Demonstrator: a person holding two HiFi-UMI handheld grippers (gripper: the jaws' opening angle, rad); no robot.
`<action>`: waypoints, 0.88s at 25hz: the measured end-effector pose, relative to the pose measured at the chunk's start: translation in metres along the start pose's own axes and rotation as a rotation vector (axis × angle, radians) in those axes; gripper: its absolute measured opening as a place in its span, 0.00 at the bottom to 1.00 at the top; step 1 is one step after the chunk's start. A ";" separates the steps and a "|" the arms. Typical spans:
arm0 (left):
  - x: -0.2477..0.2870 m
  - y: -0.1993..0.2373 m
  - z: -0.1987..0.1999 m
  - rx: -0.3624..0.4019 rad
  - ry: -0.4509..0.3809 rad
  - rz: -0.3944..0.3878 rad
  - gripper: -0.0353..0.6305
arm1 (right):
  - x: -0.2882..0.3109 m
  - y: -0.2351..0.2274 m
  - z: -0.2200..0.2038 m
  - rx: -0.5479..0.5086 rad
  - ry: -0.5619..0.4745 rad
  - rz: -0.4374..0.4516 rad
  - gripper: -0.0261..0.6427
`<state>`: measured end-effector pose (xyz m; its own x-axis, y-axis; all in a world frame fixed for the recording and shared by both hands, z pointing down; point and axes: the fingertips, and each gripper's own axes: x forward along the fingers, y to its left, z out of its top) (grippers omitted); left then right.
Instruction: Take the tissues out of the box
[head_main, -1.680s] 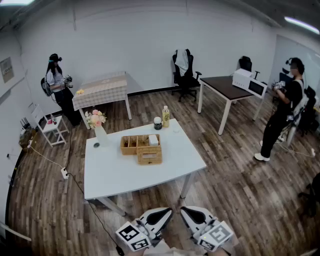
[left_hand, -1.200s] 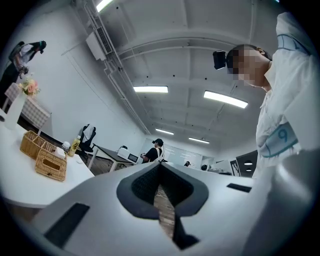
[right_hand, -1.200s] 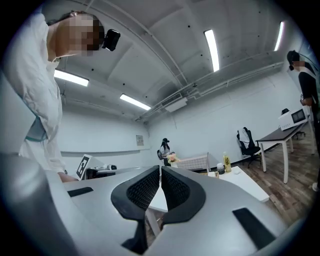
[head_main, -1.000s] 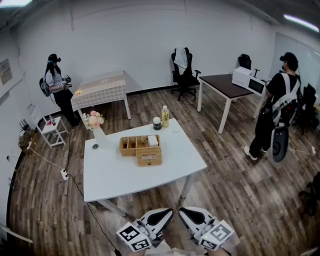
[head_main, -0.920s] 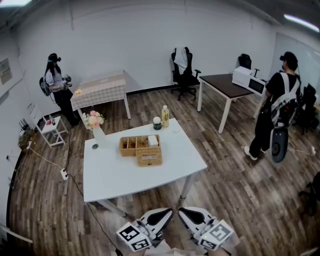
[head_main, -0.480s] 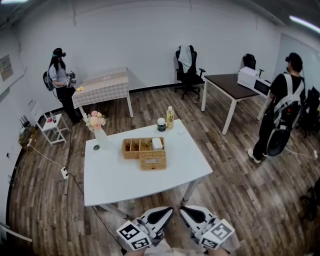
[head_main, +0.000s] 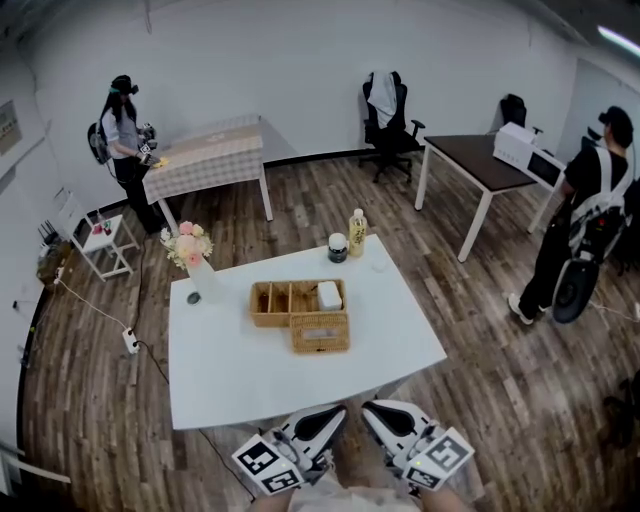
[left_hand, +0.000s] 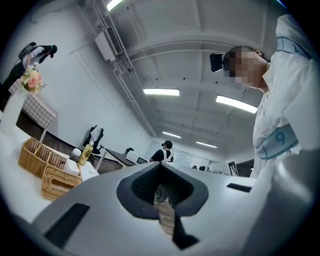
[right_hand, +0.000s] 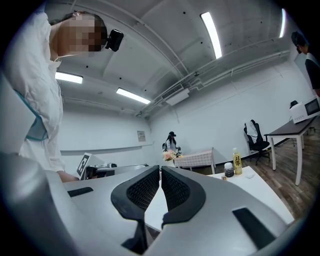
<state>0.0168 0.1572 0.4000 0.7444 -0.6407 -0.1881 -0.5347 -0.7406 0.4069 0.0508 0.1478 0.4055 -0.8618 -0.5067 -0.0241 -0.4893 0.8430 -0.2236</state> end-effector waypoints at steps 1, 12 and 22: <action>0.003 0.010 0.004 -0.004 -0.001 0.002 0.05 | 0.008 -0.007 0.002 0.002 0.004 -0.002 0.09; 0.027 0.103 0.051 -0.014 -0.004 0.005 0.06 | 0.098 -0.062 0.019 0.020 0.015 -0.008 0.09; 0.028 0.171 0.083 -0.006 -0.022 0.004 0.05 | 0.164 -0.094 0.023 0.009 0.044 -0.035 0.09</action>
<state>-0.0872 -0.0042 0.3899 0.7333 -0.6479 -0.2061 -0.5351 -0.7369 0.4130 -0.0411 -0.0184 0.4003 -0.8494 -0.5270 0.0271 -0.5181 0.8231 -0.2326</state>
